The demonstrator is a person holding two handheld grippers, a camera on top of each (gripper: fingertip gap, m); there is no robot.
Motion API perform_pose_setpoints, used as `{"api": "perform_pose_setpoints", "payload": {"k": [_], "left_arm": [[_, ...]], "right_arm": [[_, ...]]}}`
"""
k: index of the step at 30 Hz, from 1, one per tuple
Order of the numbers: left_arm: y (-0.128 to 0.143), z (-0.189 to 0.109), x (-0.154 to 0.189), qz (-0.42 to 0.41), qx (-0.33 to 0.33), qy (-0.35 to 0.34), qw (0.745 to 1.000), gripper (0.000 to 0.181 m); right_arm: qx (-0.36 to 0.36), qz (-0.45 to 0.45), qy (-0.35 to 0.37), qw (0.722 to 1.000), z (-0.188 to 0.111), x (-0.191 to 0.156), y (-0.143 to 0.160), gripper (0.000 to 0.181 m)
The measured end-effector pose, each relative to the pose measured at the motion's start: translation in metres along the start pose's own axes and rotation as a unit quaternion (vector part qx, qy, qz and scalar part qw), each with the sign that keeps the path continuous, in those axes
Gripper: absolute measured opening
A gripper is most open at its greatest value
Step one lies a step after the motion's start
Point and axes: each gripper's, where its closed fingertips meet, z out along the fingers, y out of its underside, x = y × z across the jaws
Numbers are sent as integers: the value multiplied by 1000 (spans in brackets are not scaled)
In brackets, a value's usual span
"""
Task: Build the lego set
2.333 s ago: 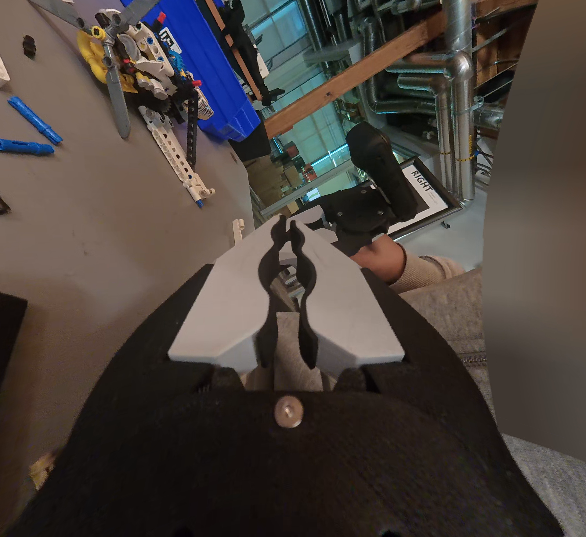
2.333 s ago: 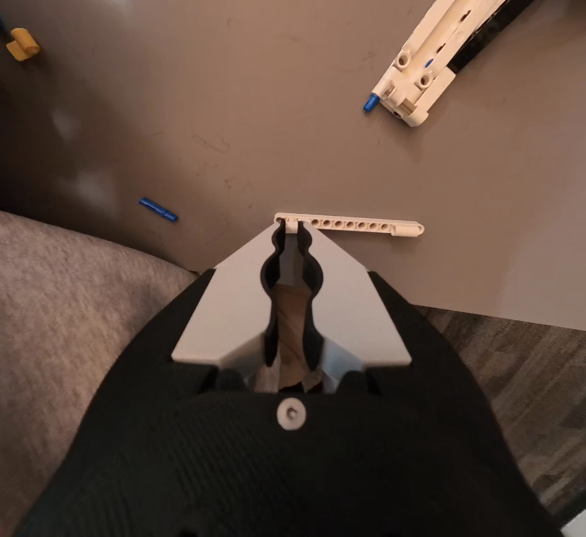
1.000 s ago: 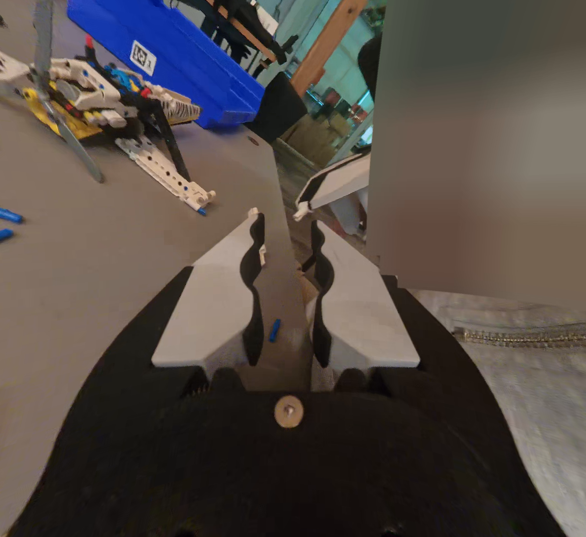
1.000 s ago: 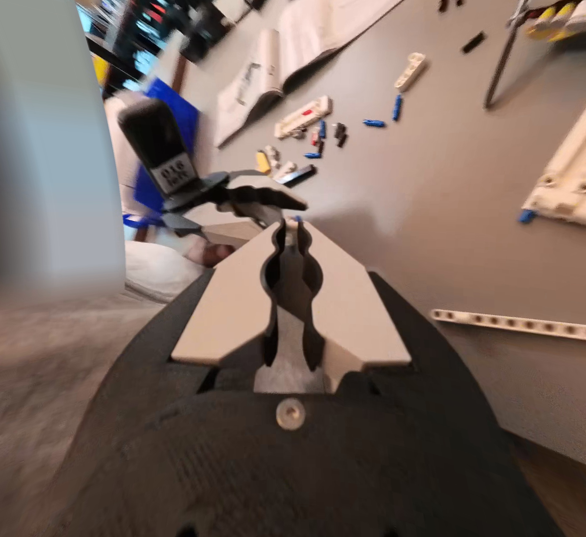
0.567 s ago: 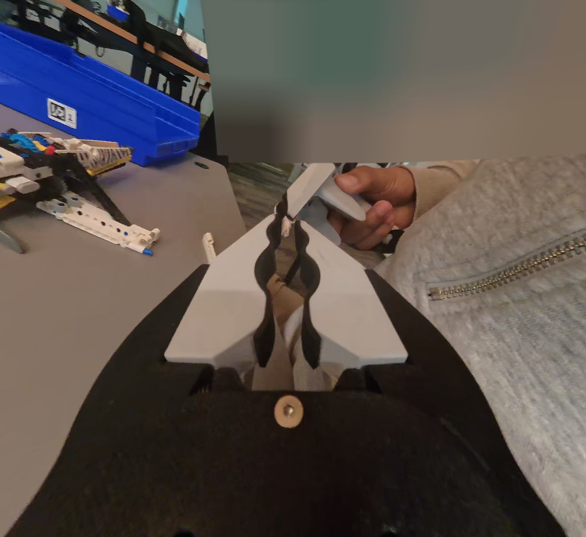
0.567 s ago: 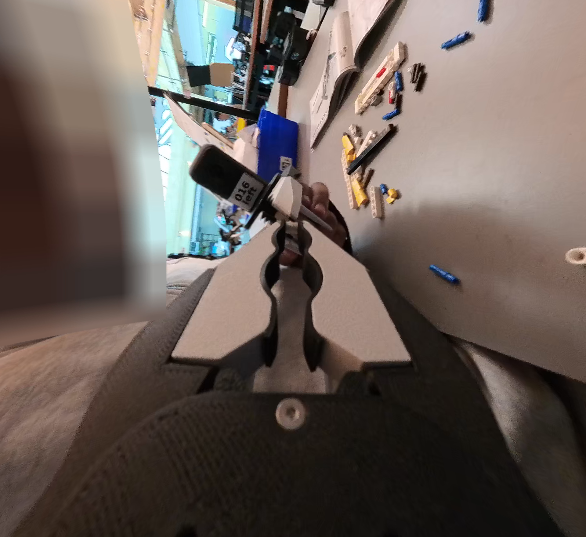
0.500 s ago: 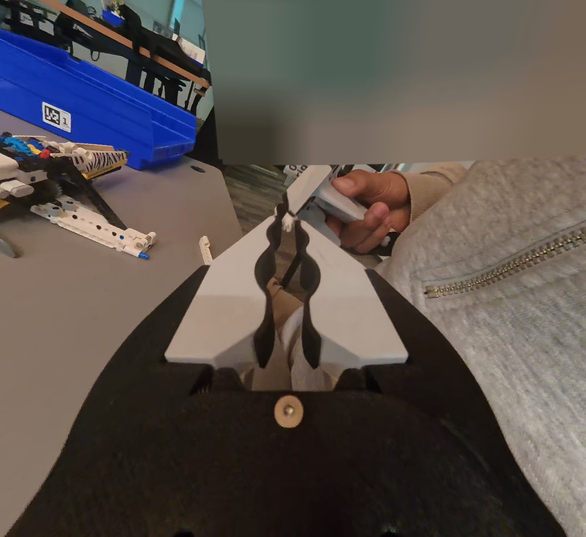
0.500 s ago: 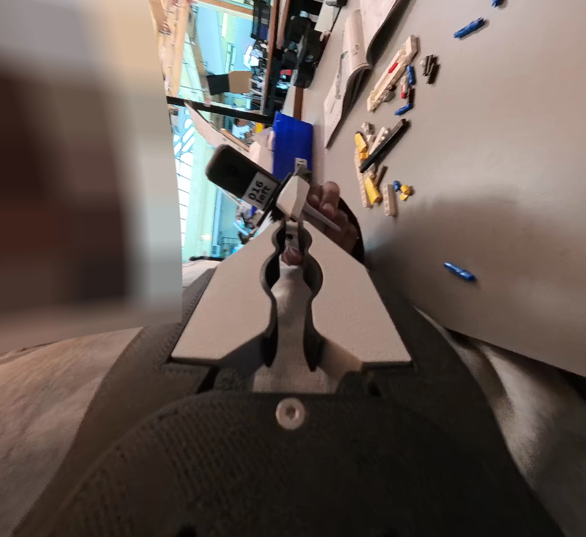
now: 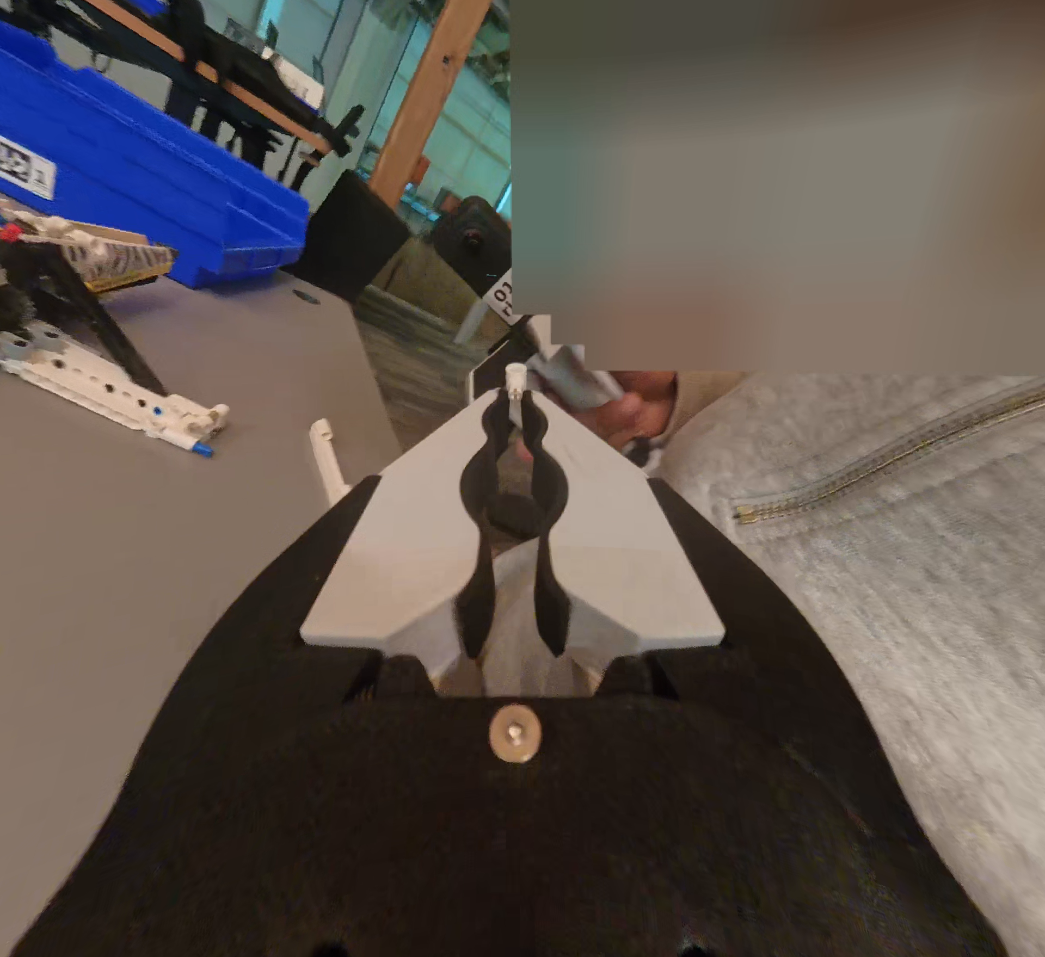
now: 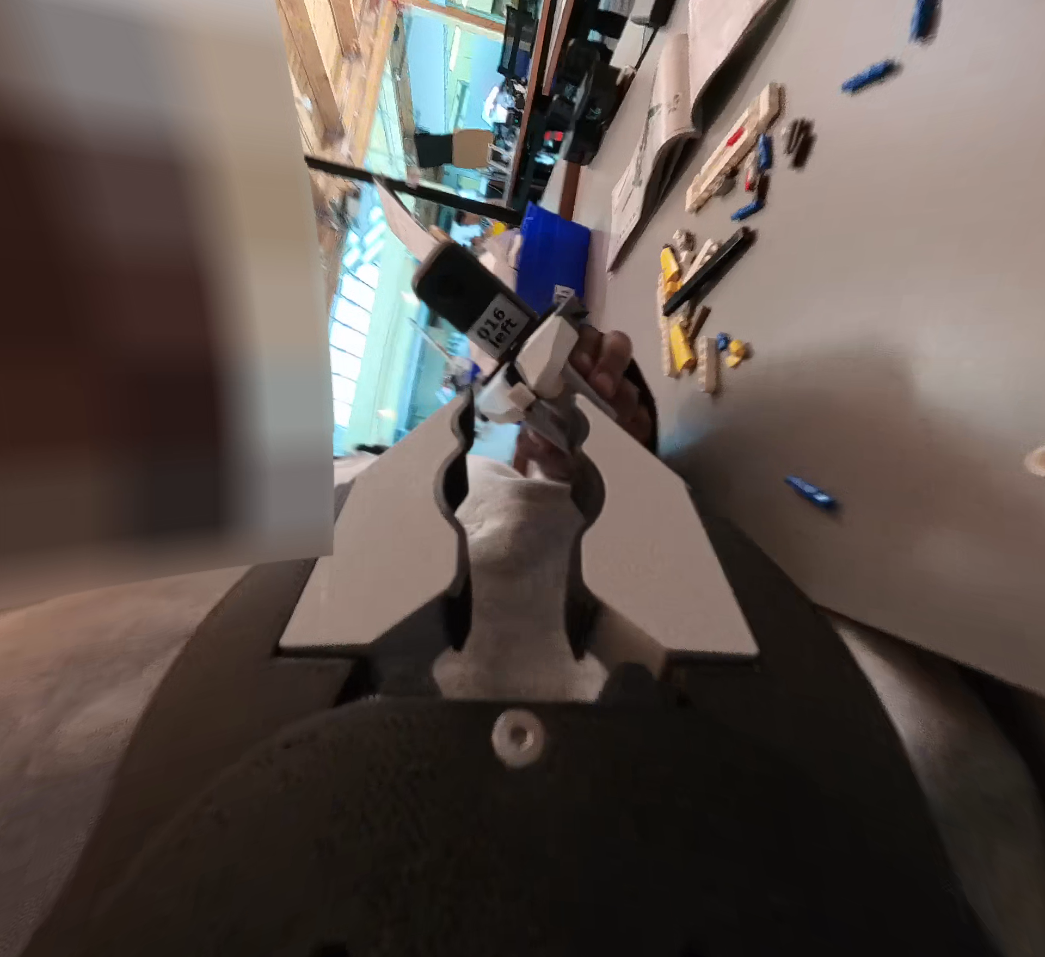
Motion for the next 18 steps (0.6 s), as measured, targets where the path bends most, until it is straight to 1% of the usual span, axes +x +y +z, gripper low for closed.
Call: {"api": "perform_pose_setpoints", "payload": {"k": [1, 2, 3, 5, 6, 7, 8, 10, 13, 15, 18], "left_arm": [[-5, -3, 2, -20, 18, 16, 999, 1], [-10, -5, 3, -37, 34, 30, 998, 0], [-12, -7, 4, -49, 43, 41, 997, 0], [-13, -7, 6, -67, 48, 59, 995, 0], [-12, -6, 7, -72, 46, 65, 994, 0], [-11, -5, 7, -73, 42, 65, 994, 0], [-9, -4, 7, -70, 37, 64, 995, 0], [-7, -3, 8, -65, 28, 61, 996, 0], [-4, -1, 8, -62, 20, 61, 996, 0], [-4, -1, 8, -62, 18, 63, 996, 0], [-2, 1, 8, -60, 10, 62, 996, 0]], "right_arm": [[-9, -56, 23, 998, -2, 2, 0, 27], [-20, -128, 55, 990, -3, 5, 0, 23], [-33, -214, 86, 973, -3, 6, -1, 25], [-59, -369, 126, 919, 0, 0, 0, 24], [-73, -417, 136, 896, 2, -4, 1, 24], [-90, -442, 135, 882, 5, -7, 3, 24], [-106, -445, 127, 880, 8, -10, 6, 23], [-125, -415, 101, 895, 12, -13, 10, 22], [-121, -384, 77, 912, 13, -16, 9, 18], [-122, -377, 78, 915, 13, -13, 7, 5], [-130, -377, 77, 914, 11, -12, 8, 5]]}}
